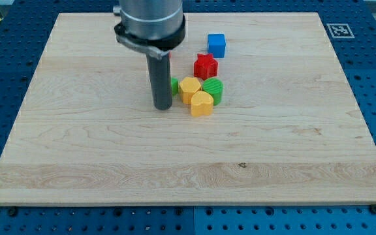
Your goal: Nudge the yellow hexagon along with yellow heart a bit down
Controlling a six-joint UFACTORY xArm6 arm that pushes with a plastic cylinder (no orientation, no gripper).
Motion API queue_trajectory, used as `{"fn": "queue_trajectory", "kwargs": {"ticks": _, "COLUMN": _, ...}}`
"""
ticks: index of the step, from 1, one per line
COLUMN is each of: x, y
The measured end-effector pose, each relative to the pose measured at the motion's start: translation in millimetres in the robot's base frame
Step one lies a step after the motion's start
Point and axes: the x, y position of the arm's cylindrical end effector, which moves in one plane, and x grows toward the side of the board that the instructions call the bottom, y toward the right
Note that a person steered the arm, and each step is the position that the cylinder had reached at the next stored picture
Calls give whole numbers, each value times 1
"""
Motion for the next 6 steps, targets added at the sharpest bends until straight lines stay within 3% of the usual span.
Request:
{"fn": "queue_trajectory", "kwargs": {"ticks": 3, "x": -70, "y": 0}}
{"fn": "queue_trajectory", "kwargs": {"ticks": 6, "x": -49, "y": 41}}
